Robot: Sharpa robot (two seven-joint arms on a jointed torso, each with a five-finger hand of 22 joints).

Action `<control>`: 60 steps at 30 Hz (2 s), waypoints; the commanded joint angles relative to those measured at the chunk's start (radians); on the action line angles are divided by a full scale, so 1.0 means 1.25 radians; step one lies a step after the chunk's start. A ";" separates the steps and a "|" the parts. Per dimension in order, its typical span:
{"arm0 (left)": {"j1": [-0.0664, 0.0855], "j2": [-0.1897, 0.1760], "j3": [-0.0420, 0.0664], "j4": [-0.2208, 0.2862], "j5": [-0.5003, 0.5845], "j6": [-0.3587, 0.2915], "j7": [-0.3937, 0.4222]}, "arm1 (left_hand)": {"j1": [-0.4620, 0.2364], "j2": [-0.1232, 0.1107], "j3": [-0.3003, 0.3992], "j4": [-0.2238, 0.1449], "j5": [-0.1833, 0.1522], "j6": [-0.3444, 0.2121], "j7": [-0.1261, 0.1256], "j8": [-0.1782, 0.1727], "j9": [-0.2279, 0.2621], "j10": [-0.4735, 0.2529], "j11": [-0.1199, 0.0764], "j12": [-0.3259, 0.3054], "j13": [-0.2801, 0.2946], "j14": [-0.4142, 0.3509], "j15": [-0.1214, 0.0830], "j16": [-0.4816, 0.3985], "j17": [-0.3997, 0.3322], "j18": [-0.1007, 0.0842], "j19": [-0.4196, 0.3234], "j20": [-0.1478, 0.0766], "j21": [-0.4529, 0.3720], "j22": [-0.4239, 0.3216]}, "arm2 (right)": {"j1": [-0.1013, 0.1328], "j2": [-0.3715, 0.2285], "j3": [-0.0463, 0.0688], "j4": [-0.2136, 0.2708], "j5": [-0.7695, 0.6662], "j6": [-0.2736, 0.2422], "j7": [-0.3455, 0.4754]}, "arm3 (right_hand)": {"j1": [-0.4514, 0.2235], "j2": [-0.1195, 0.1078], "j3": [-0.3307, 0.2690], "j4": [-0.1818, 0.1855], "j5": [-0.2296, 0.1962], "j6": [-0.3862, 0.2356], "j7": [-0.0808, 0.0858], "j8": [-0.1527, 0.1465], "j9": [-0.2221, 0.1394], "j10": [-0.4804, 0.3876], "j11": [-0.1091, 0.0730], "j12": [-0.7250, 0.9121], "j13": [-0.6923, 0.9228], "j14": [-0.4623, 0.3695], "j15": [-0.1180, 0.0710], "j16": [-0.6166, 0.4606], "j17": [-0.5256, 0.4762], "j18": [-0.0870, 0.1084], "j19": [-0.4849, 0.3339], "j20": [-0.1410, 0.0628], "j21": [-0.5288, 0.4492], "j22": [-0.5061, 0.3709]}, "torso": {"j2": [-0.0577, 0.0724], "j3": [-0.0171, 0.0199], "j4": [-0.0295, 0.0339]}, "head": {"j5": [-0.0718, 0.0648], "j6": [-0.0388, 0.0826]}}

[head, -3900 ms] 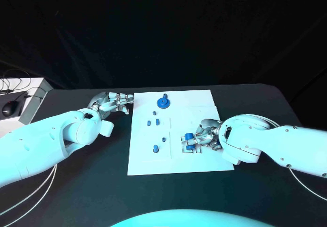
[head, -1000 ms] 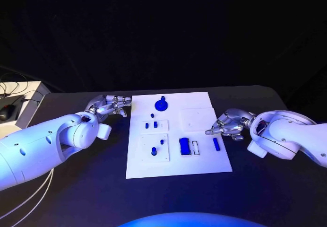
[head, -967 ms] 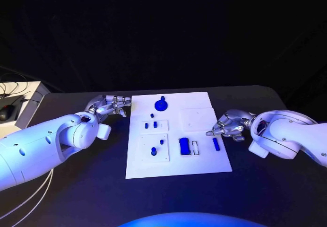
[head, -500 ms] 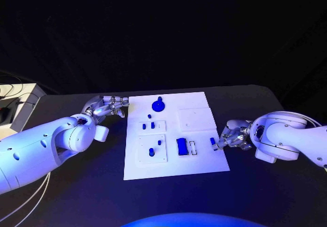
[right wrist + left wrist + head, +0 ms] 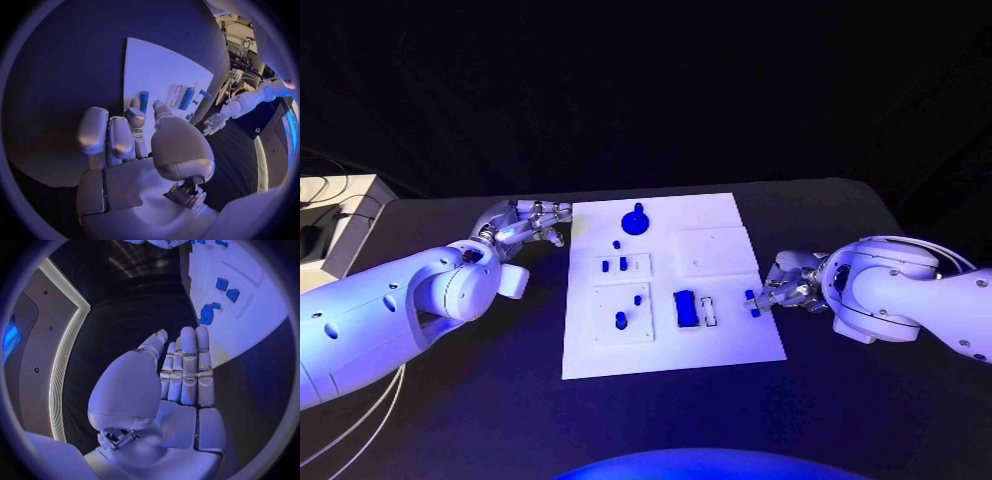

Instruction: Assemble the parts on the task board

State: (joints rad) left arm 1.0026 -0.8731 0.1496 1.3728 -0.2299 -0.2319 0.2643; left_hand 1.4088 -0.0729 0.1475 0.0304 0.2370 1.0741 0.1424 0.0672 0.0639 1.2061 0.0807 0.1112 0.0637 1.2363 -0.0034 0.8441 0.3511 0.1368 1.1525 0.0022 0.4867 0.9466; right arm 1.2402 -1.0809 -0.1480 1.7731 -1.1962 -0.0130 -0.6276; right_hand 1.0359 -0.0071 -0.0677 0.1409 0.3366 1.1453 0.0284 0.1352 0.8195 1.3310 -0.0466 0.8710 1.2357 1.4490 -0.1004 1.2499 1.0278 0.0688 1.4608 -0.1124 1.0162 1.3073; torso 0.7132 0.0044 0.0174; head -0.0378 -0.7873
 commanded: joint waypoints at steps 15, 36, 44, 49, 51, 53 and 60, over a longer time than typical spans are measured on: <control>-0.001 0.000 0.001 0.004 0.006 0.015 0.014 | 0.006 0.010 -0.011 -0.001 0.004 -0.006 0.001 -0.001 0.000 -0.006 0.000 0.004 -0.001 -0.003 0.004 -0.002 -0.001 0.001 0.008 0.001 -0.004 -0.002 | -0.027 0.043 -0.001 -0.025 -0.129 0.017 -0.017 | 0.009 -0.010 0.007 0.004 -0.003 -0.004 -0.001 0.001 0.002 -0.001 0.001 -0.003 0.000 0.000 -0.001 0.002 0.000 -0.013 0.001 -0.002 -0.002 0.107 | 0.000 0.0000 -0.0001 | 0.002 -0.002; -0.001 -0.003 0.001 0.006 0.006 0.008 0.008 | 0.011 0.013 -0.009 -0.004 0.004 -0.006 0.002 -0.001 0.000 -0.006 0.000 0.004 -0.001 -0.003 0.003 -0.002 -0.001 0.001 0.009 0.000 -0.003 -0.001 | -0.040 0.058 -0.003 -0.048 -0.113 0.078 0.004 | 0.124 0.009 0.229 -0.190 0.019 -0.016 -0.003 -0.021 -0.022 -0.020 -0.002 -0.020 -0.010 -0.002 -0.004 -0.005 0.007 -0.014 -0.005 -0.003 -0.016 0.105 | 0.000 0.0004 -0.0002 | 0.002 -0.006; -0.001 -0.003 0.001 0.006 0.006 0.006 0.005 | 0.012 0.014 -0.009 -0.005 0.004 -0.006 0.002 -0.001 0.000 -0.006 0.000 0.004 -0.001 -0.003 0.003 -0.001 -0.001 0.001 0.009 0.000 -0.003 0.000 | -0.041 0.054 -0.003 -0.055 -0.024 0.024 0.016 | 0.075 0.001 0.402 -0.260 0.042 -0.047 0.010 0.012 0.033 -0.014 0.003 -0.025 -0.020 0.000 -0.001 -0.008 0.013 -0.011 -0.006 -0.001 -0.015 0.105 | 0.000 0.0001 -0.0001 | 0.002 -0.006; -0.001 -0.004 0.001 0.006 0.006 0.006 0.004 | 0.012 0.014 -0.009 -0.005 0.004 -0.006 0.002 -0.001 0.000 -0.006 0.000 0.004 -0.001 -0.003 0.003 -0.001 -0.001 0.001 0.009 0.000 -0.003 0.000 | -0.040 0.049 -0.003 -0.059 0.045 -0.018 0.021 | 0.067 0.007 0.425 -0.275 0.045 -0.049 0.013 0.020 0.045 -0.014 0.003 -0.026 -0.021 0.000 0.000 -0.010 0.013 -0.010 -0.006 0.000 -0.015 0.104 | 0.000 0.0003 0.0001 | 0.003 -0.007; -0.001 -0.004 0.001 0.005 0.006 0.006 0.003 | 0.013 0.015 -0.008 -0.006 0.004 -0.006 0.002 -0.001 0.000 -0.006 0.000 0.004 -0.001 -0.003 0.003 -0.001 -0.001 0.001 0.008 0.000 -0.002 0.001 | -0.040 0.046 -0.003 -0.057 0.073 -0.032 0.024 | 0.064 0.008 0.431 -0.281 0.048 -0.050 0.014 0.022 0.048 -0.014 0.003 -0.026 -0.022 0.000 0.000 -0.012 0.012 -0.009 -0.007 0.000 -0.015 0.104 | 0.000 0.0004 -0.0003 | 0.004 -0.007; -0.001 -0.004 0.001 0.005 0.006 0.006 0.003 | 0.013 0.015 -0.008 -0.006 0.004 -0.006 0.002 -0.001 0.000 -0.006 0.000 0.004 -0.001 -0.003 0.003 -0.001 -0.001 0.001 0.008 0.000 -0.002 0.001 | -0.038 0.043 -0.003 -0.055 0.095 -0.042 0.027 | 0.063 0.008 0.432 -0.283 0.050 -0.049 0.014 0.023 0.049 -0.013 0.003 -0.024 -0.021 0.000 0.000 -0.013 0.011 -0.009 -0.007 0.000 -0.014 0.104 | 0.000 0.0004 -0.0003 | 0.004 -0.007; -0.001 -0.003 0.001 0.005 0.006 0.006 0.001 | 0.013 0.015 -0.008 -0.006 0.004 -0.006 0.002 -0.001 0.000 -0.006 0.000 0.004 -0.001 -0.003 0.003 -0.001 -0.001 0.001 0.008 0.000 -0.002 0.001 | -0.026 0.036 -0.003 -0.037 0.145 -0.069 0.036 | 0.060 0.009 0.435 -0.289 0.054 -0.048 0.014 0.026 0.052 -0.013 0.002 -0.022 -0.021 0.001 0.000 -0.013 0.012 -0.008 -0.007 0.000 -0.014 0.104 | 0.000 0.0003 -0.0008 | 0.005 -0.008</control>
State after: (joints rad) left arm 1.0023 -0.8780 0.1496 1.3767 -0.2268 -0.2320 0.2629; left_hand 1.4198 -0.0620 0.1380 0.0291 0.2370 1.0742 0.1425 0.0672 0.0639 1.2062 0.0806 0.1112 0.0637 1.2363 -0.0034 0.8441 0.3513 0.1369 1.1597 0.0021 0.4868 0.9467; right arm 1.2130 -1.0388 -0.1459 1.7203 -1.0921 -0.0925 -0.5863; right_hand 1.1232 0.0046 0.1512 0.1046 0.4011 1.0788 0.0500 0.1629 0.8859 1.3058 -0.0430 0.8439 1.2089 1.4488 -0.1001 1.2383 1.0431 0.0688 1.4571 -0.1159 1.0028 1.3073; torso 0.7130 0.0047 0.0168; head -0.0318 -0.7970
